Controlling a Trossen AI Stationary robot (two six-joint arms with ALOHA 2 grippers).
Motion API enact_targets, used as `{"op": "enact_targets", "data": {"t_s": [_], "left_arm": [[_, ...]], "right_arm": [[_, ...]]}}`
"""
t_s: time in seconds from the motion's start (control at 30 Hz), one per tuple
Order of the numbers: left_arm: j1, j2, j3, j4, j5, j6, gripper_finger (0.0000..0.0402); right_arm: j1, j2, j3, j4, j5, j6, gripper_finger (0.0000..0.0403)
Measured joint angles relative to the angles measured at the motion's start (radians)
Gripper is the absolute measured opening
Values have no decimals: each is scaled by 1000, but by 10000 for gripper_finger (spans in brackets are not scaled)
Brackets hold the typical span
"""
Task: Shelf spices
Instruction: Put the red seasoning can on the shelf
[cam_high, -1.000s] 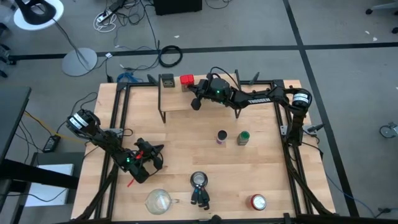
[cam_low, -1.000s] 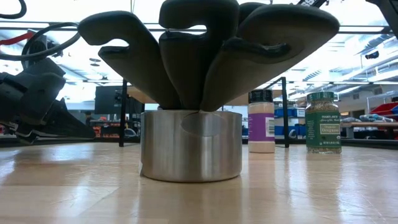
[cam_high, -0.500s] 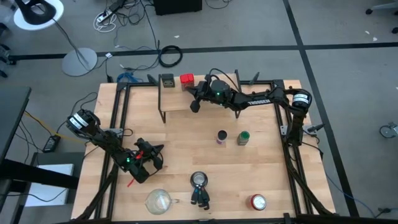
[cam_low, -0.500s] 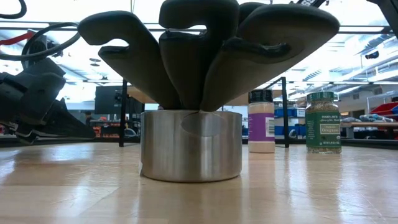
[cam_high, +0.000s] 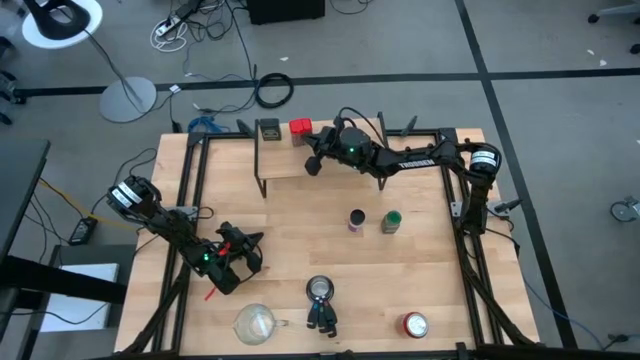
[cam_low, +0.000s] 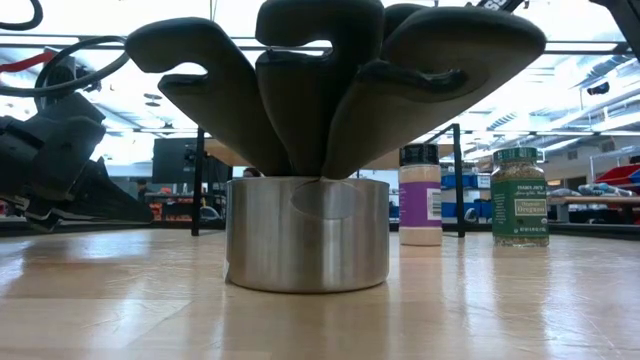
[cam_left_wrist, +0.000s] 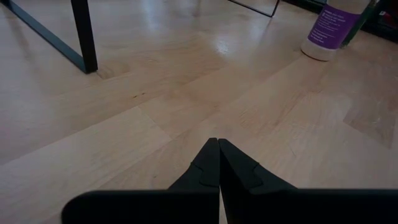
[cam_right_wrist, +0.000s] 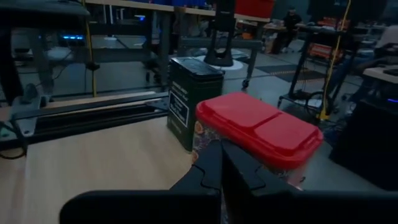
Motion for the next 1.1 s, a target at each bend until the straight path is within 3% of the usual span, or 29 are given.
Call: {"op": "enact_targets", "data": {"t_s": [0.2,0.33,0.43,0.67,0.93,1.1], "left_arm": [[0,0,0,8,0,0,4],[0,0,0,7,0,0,3],[0,0,0,7,0,0,3],[0,0,0,7,0,0,3],[0,0,0,14,0,0,3],[0,0,0,13,0,0,3]], "right_arm": [[25,0,0,15,-27,24,0],[63,0,0,35,57,20,0],[100,-1,0,65,176,-29,0],[147,-3,0,94,560,-133,0],[69,-3,0,-54,551,38,0],[27,-3,0,-55,414,64,0]]}}
